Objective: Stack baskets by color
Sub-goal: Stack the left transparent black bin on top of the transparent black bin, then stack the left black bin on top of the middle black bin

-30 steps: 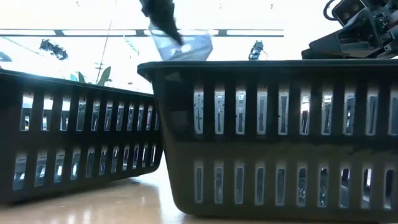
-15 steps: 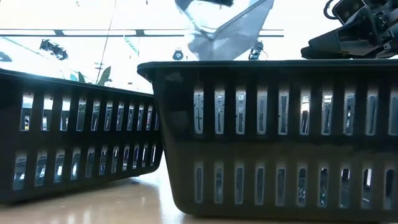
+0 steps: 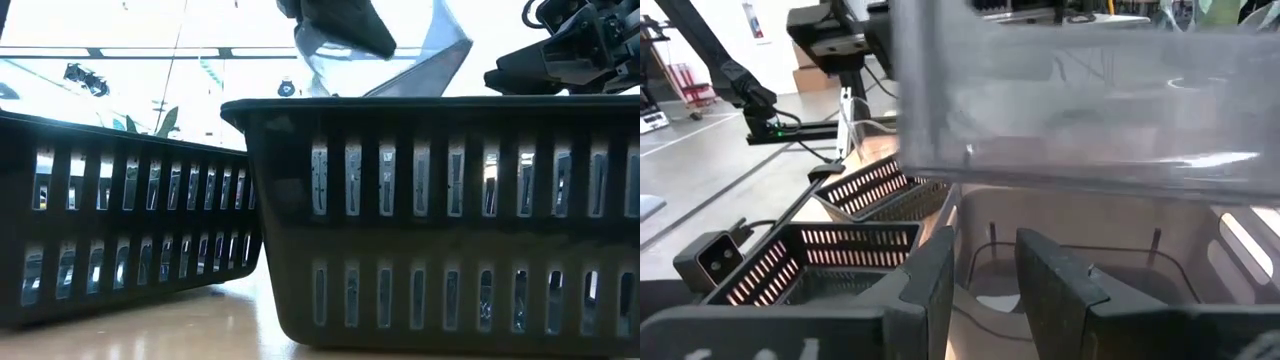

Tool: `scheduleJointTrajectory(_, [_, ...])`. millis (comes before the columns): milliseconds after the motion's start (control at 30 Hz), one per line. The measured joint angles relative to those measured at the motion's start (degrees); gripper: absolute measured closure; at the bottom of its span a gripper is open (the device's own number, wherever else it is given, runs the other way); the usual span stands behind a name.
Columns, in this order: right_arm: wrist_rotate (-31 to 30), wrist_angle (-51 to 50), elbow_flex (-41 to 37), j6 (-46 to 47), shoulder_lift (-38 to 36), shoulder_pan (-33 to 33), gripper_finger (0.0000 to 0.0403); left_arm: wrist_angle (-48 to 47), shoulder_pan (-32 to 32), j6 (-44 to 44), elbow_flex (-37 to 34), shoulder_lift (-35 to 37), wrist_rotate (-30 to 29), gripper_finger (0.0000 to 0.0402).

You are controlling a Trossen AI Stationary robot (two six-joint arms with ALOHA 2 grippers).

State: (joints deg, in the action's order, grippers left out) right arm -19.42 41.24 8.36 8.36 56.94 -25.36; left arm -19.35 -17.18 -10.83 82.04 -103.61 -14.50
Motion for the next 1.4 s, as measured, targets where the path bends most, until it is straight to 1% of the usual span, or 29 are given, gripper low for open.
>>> scheduleJointTrajectory(333, [0.05,-0.65,0.00,0.42,-0.36,-0.07,0.0289,-4.25,0.34,-0.64,-0.02,-2.02,-0.21,0.0393])
scheduleJointTrajectory(567, [1.25,-0.57,0.00,0.68,-0.43,-0.07,0.0289,-9.16,0.19,-1.16,0.00,-2.29,1.29,0.0393])
scheduleJointTrajectory(700, [1.22,-0.66,0.00,0.70,-0.39,-0.07,0.0289,-10.14,-0.09,-0.99,0.00,-2.27,1.97,0.0388])
scheduleJointTrajectory(800, [1.25,-0.62,0.00,0.90,-0.39,-0.07,0.0289,-10.09,-0.36,-0.57,0.00,-2.27,1.81,0.0363])
scheduleJointTrajectory(1000, [1.27,-0.63,0.00,0.92,-0.36,-0.07,0.0289,-10.27,-0.45,-0.20,0.20,-2.25,0.75,0.0269])
scheduleJointTrajectory(1100, [1.27,-0.62,0.00,0.92,-0.36,-0.07,0.0289,-11.31,-0.40,1.91,1.88,-2.20,0.53,0.0225])
scheduleJointTrajectory(1167, [1.27,-0.64,0.00,0.97,-0.36,-0.07,0.0289,-13.12,-0.75,3.46,3.56,-1.68,-0.25,0.0204])
scheduleJointTrajectory(1267, [1.27,-0.57,0.00,1.14,-0.36,-0.07,0.0289,-15.00,-1.77,5.97,5.19,-0.40,-0.54,0.0185])
scheduleJointTrajectory(1400, [1.27,-0.24,0.00,1.22,-0.30,-0.07,0.0289,-14.37,-4.79,12.43,4.90,0.57,4.33,0.0188])
